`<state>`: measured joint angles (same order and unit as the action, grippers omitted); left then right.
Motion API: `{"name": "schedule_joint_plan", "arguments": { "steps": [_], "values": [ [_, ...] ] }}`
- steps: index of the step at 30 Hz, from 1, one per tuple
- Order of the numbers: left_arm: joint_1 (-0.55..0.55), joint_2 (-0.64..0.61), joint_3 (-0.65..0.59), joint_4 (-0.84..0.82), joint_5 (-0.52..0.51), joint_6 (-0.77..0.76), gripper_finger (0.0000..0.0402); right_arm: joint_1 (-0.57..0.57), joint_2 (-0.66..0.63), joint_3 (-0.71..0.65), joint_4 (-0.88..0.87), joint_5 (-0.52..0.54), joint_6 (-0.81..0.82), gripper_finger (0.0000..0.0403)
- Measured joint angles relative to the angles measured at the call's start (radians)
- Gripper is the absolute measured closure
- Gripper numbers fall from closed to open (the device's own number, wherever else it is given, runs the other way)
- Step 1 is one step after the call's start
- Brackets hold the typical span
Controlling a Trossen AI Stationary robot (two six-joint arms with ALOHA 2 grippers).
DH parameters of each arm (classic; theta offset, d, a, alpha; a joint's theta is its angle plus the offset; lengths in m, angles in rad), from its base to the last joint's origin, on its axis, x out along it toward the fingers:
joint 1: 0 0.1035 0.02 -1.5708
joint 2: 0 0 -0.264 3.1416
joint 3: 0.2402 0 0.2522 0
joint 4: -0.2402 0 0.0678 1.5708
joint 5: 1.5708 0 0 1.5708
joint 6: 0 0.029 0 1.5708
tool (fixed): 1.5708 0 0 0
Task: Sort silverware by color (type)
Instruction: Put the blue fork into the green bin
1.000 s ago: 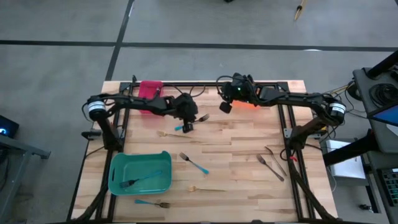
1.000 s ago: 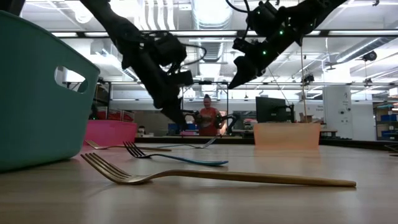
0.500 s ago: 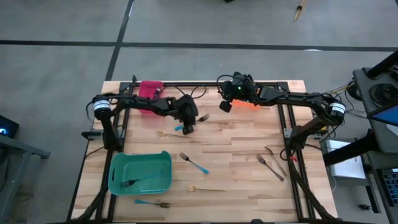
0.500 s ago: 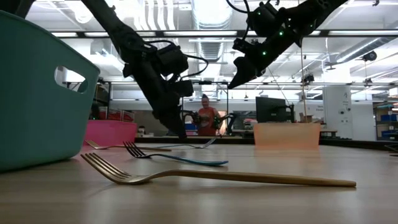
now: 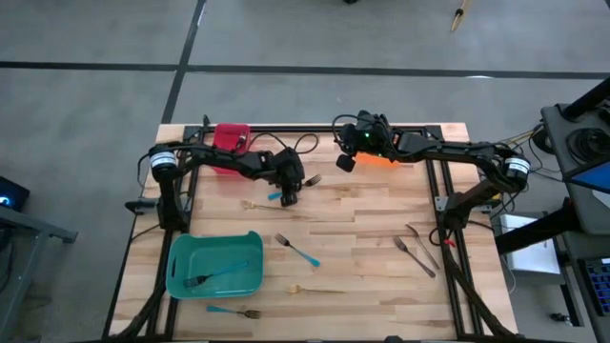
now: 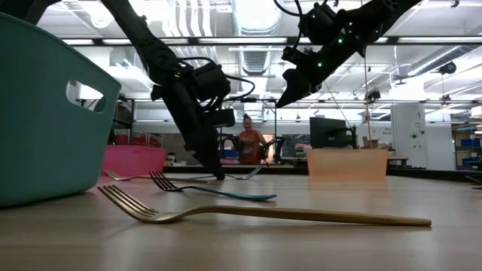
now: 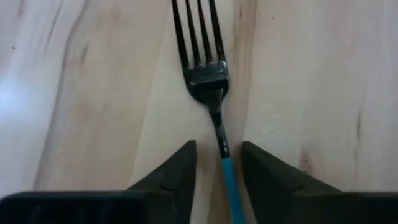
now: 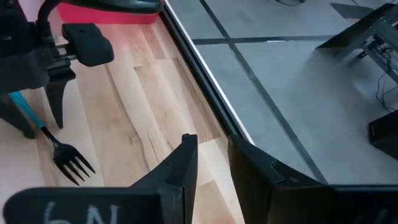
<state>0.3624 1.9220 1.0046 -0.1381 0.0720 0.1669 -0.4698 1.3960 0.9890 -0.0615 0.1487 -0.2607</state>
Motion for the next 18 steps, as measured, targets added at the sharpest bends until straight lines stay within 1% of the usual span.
{"name": "schedule_joint_plan", "arguments": {
  "steps": [2, 4, 5, 9, 11, 14, 18],
  "values": [
    [0.000, 0.003, 0.000, 0.002, -0.010, 0.008, 0.0330, 0.000, 0.000, 0.000, 0.000, 0.000, 0.000, 0.0326],
    [0.001, 0.003, 0.000, 0.004, -0.019, 0.011, 0.0374, 0.000, 0.000, 0.000, 0.000, 0.000, 0.000, 0.0326],
    [0.003, 0.002, -0.001, 0.006, -0.020, 0.012, 0.0387, 0.000, 0.000, 0.000, 0.000, 0.000, 0.000, 0.0325],
    [0.005, -0.031, 0.001, 0.005, -0.017, 0.013, 0.0396, 0.000, 0.000, 0.000, 0.000, 0.000, 0.012, 0.0321],
    [0.004, -0.062, 0.001, -0.026, -0.016, 0.011, 0.0398, 0.000, 0.000, -0.001, -0.002, 0.000, 0.016, 0.0322],
    [0.002, -0.149, 0.009, -0.085, -0.014, 0.015, 0.0399, 0.000, 0.001, -0.002, -0.005, 0.000, 0.016, 0.0327],
    [-0.007, -0.288, 0.015, -0.086, -0.013, 0.000, 0.0400, 0.000, 0.001, -0.002, -0.016, 0.000, 0.014, 0.0332]
  ]
}}
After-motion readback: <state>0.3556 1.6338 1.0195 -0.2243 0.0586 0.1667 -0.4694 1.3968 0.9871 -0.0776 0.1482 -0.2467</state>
